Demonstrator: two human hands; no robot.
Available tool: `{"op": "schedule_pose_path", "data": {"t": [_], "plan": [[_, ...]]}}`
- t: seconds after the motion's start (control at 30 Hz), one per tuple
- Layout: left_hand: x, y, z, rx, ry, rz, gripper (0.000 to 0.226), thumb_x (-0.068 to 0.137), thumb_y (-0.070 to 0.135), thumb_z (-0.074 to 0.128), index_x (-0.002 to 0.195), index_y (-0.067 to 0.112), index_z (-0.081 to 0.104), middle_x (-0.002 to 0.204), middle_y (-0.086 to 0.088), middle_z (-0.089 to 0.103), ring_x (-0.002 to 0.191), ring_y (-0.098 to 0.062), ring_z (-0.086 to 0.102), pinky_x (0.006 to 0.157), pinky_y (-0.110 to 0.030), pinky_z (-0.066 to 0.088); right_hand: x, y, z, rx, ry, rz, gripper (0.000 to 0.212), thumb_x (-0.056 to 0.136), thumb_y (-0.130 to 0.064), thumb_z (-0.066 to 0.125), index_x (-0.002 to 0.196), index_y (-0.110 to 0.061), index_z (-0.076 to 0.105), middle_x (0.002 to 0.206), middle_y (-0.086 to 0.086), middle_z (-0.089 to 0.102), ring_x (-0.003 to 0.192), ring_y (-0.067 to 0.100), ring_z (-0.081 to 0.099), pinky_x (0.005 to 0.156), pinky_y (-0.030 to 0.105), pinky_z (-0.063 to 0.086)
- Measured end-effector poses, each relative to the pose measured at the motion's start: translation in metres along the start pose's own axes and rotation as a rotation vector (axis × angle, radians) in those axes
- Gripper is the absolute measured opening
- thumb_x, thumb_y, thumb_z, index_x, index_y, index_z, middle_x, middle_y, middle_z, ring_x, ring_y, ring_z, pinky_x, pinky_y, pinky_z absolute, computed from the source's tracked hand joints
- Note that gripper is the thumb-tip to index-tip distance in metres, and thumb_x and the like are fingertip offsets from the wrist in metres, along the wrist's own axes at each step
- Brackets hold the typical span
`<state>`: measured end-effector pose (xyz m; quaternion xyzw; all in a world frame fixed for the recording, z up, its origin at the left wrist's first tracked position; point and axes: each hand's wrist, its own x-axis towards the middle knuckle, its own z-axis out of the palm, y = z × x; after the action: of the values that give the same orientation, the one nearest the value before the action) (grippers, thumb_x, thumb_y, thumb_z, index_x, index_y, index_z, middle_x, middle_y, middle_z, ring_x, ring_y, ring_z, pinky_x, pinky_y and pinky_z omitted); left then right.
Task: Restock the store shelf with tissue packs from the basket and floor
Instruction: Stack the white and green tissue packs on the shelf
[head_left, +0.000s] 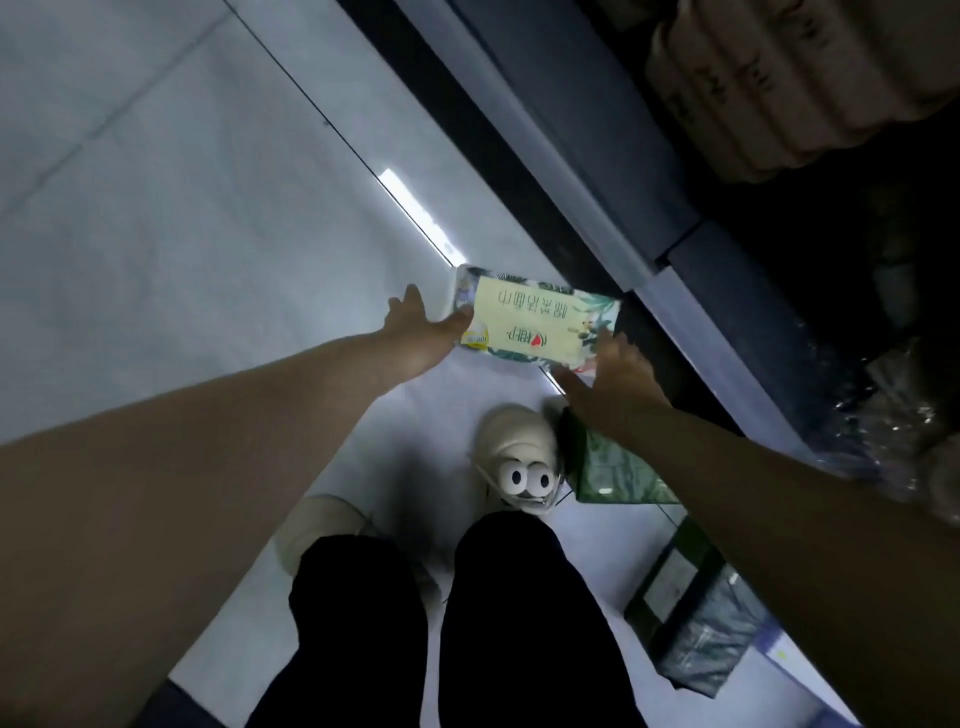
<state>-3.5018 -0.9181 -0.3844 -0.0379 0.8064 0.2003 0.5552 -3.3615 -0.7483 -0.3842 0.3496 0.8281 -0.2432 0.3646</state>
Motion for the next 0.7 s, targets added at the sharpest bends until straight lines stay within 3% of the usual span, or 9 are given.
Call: {"op": "schedule_pose_path", "data": {"t": [0.1,0.2,0.3,0.4,0.47,0.57,0.63,0.7], "plan": [[0.039,-0.009,0.023,-0.129,-0.051,-0.033,0.081,0.098,0.051,0.042,0.155,0.017,-0.005,0.162,-0.005,0.010,0.147,-0.026,0.019,0.113,-0.035,0.021,0.035,0.017,0.027,0.300,0.010,0.210,0.089,0.087,-0.048,0.063,0.150,-0.005,0.016,0.148,0.016,0.038,0.135,0.035,0.039,0.109,0.047,0.036],[0.065,-0.015,0.042,-0.288,-0.077,-0.061,0.061,0.100,0.043,0.042,0.151,0.018,0.021,0.149,-0.004,0.038,0.126,-0.022,0.042,0.096,-0.030,0.031,0.062,0.022,0.042,0.529,-0.002,0.332,0.083,0.088,-0.039,0.066,0.146,-0.003,0.019,0.136,0.011,0.050,0.126,0.029,0.051,0.101,0.035,0.041],[0.070,-0.019,0.050,-0.477,-0.097,-0.082,0.049,0.101,0.034,0.044,0.146,0.020,0.031,0.128,0.002,0.043,0.109,-0.016,0.038,0.088,-0.028,0.025,0.070,0.012,0.046,0.685,0.041,0.397,0.081,0.081,-0.037,0.074,0.142,-0.009,0.029,0.133,0.010,0.050,0.122,0.029,0.052,0.101,0.039,0.045],[0.051,-0.035,0.039,-0.583,-0.072,-0.124,0.054,0.095,0.045,0.051,0.140,0.020,0.036,0.129,-0.003,0.046,0.109,-0.019,0.042,0.087,-0.027,0.030,0.052,-0.002,0.038,0.675,0.093,0.414,0.085,0.072,-0.053,0.072,0.140,-0.021,0.034,0.134,0.012,0.045,0.119,0.034,0.051,0.100,0.050,0.046],[0.031,-0.047,0.023,-0.671,-0.019,-0.158,0.070,0.081,0.065,0.056,0.133,0.020,0.043,0.129,-0.003,0.054,0.113,-0.020,0.052,0.079,-0.026,0.038,0.033,-0.013,0.034,0.751,0.081,0.383,0.086,0.053,-0.066,0.066,0.128,-0.032,0.040,0.129,0.011,0.049,0.115,0.034,0.054,0.097,0.051,0.048],[-0.007,-0.058,-0.009,-0.782,-0.042,-0.238,0.102,0.048,0.079,0.064,0.133,0.026,0.043,0.126,0.002,0.057,0.115,-0.023,0.055,0.091,-0.044,0.042,0.009,-0.029,0.027,0.853,0.061,0.324,0.075,0.039,-0.075,0.061,0.105,-0.046,0.039,0.122,0.009,0.056,0.110,0.033,0.057,0.096,0.052,0.048],[-0.034,-0.062,-0.031,-0.851,-0.044,-0.256,0.106,0.044,0.074,0.072,0.134,0.026,0.044,0.123,0.002,0.064,0.106,-0.022,0.065,0.079,-0.041,0.048,-0.010,-0.048,0.013,0.891,0.053,0.279,0.069,0.041,-0.076,0.062,0.102,-0.048,0.042,0.121,0.009,0.056,0.110,0.033,0.058,0.097,0.051,0.048],[-0.063,-0.064,-0.050,-0.941,-0.010,-0.246,0.093,0.057,0.064,0.076,0.135,0.023,0.045,0.114,0.000,0.070,0.091,-0.020,0.072,0.060,-0.033,0.052,-0.042,-0.080,-0.017,0.904,0.066,0.228,0.066,0.047,-0.074,0.064,0.105,-0.048,0.047,0.123,0.009,0.055,0.110,0.031,0.057,0.098,0.049,0.048]]}}
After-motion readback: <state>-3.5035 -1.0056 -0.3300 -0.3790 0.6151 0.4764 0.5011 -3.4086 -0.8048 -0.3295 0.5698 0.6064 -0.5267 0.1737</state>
